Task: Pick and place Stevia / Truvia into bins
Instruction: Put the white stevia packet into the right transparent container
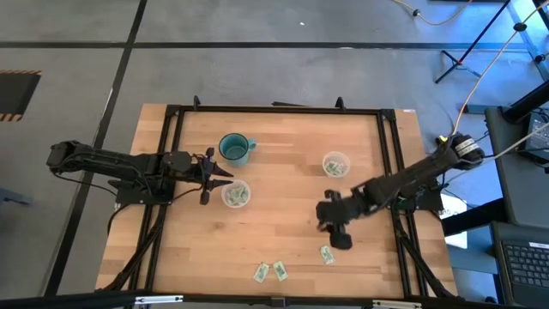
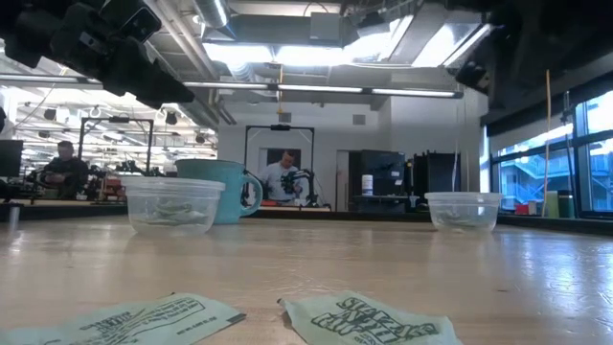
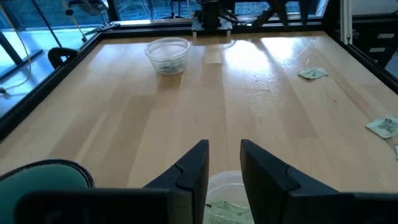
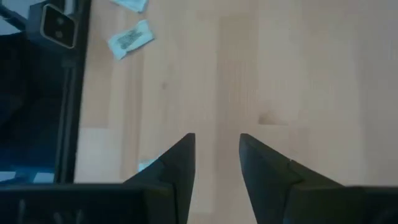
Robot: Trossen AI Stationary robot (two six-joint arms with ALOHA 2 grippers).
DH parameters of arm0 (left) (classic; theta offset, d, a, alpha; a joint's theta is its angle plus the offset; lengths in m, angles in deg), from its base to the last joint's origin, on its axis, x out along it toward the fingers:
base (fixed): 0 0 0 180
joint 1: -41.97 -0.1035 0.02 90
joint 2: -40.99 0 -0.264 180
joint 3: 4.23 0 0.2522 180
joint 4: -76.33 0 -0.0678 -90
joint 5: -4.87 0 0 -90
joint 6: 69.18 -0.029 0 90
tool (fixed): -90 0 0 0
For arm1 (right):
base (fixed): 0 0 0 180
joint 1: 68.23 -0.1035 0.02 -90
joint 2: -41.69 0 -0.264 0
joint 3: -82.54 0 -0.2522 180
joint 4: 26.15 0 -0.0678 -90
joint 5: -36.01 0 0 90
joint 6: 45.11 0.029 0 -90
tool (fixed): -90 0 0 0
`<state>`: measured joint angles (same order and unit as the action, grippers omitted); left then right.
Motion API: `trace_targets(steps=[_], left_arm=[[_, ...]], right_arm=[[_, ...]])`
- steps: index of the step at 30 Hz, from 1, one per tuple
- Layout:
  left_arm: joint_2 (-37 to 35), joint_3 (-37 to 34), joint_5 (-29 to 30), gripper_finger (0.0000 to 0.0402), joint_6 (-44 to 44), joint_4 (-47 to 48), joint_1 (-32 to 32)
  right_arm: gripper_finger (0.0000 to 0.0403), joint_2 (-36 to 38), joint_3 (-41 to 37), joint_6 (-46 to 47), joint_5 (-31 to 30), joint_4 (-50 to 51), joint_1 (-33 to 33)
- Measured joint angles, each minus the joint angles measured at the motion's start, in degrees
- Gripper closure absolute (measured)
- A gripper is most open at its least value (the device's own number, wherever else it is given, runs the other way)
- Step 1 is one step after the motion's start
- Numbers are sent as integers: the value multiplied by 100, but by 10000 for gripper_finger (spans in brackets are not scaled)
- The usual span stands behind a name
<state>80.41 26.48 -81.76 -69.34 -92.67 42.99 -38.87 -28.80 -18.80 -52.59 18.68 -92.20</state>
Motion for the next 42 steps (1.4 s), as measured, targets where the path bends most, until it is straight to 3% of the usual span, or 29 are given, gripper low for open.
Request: trace_targets(steps=[6,20,37,42], left_arm=[[-2,0,5,315,-153,-6,2],[-2,0,5,315,-153,-13,0],[-2,0,15,315,-160,-15,2],[-2,0,18,315,-160,-10,1]], right_arm=[[290,-412,-3,105,-435,-265,-620],[299,-1550,-7,463,-425,-681,-1068],[300,-2280,23,343,-449,-699,-1155],[328,-2290,17,336,-486,-675,-1153]])
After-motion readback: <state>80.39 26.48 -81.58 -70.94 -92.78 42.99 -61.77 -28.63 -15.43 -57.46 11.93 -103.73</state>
